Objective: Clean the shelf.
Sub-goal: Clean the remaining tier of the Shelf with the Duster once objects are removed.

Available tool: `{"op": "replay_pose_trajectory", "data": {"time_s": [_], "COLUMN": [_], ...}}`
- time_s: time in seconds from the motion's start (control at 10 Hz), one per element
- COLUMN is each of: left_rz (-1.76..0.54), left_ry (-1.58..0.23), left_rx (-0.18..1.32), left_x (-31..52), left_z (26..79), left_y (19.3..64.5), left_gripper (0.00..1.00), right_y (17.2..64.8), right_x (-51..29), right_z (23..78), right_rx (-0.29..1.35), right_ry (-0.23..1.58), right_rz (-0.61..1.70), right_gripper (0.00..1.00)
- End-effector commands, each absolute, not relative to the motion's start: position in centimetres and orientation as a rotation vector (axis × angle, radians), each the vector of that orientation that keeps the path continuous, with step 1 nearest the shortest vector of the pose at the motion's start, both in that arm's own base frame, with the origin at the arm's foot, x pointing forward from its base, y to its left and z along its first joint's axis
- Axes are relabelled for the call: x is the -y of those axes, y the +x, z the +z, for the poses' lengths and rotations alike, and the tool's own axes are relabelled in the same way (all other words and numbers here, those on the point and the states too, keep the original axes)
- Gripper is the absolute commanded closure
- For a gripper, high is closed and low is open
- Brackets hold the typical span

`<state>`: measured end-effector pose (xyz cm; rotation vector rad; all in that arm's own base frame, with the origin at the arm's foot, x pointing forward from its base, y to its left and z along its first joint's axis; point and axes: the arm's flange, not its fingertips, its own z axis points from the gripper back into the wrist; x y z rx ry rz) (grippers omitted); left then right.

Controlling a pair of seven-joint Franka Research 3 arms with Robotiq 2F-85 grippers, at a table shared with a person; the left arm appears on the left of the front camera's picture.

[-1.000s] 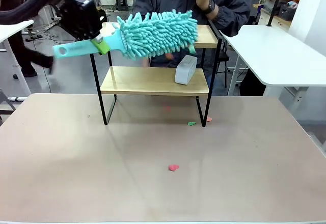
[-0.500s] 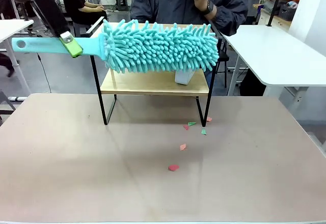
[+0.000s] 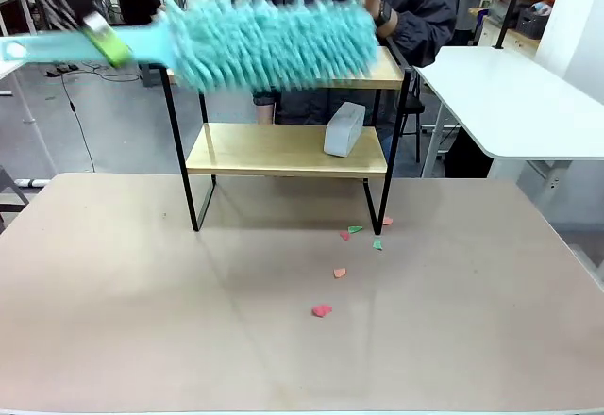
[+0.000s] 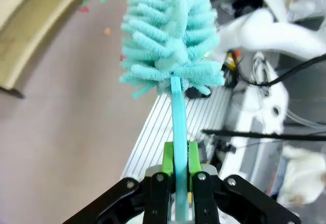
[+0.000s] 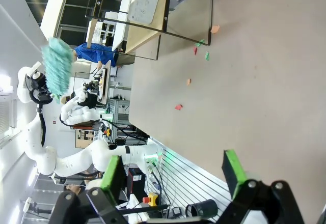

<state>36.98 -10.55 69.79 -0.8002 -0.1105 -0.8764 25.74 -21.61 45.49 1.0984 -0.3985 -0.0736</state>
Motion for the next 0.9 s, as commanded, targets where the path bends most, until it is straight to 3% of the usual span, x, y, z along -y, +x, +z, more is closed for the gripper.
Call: {"op": "replay_pose_trajectory", "data": {"time_s": [0.0,0.2,0.4,0.5,0.6,0.8], "left_rz": [-0.621,-0.241,0.186,0.324,0.5,0.794], "left_ry": [-0.952,-0.954,-0.974,-0.999,-0.978,-0.821], "left_rx": [0.309,0.483,0.483,0.431,0.283,0.125], "left_x": [-0.6,-10.4,-16.4,-18.3,-19.5,-19.1], "left_z": [73.2,71.4,65.3,62.2,59.4,57.1], "left_y": [33.3,29.8,28.8,29.1,30.6,33.4], "left_gripper": [0.88,0.88,0.88,0.88,0.88,0.88], "right_y": [26.0,26.0,26.0,26.0,26.0,26.0], "right_x": [21.5,21.5,21.5,21.5,21.5,21.5], "right_z": [45.6,45.6,45.6,45.6,45.6,45.6], "right_rx": [0.43,0.43,0.43,0.43,0.43,0.43], "right_ry": [1.116,1.116,1.116,1.116,1.116,1.116], "right_rz": [-0.056,-0.056,-0.056,-0.056,-0.056,-0.056], "right_gripper": [0.0,0.0,0.0,0.0,0.0,0.0]}}
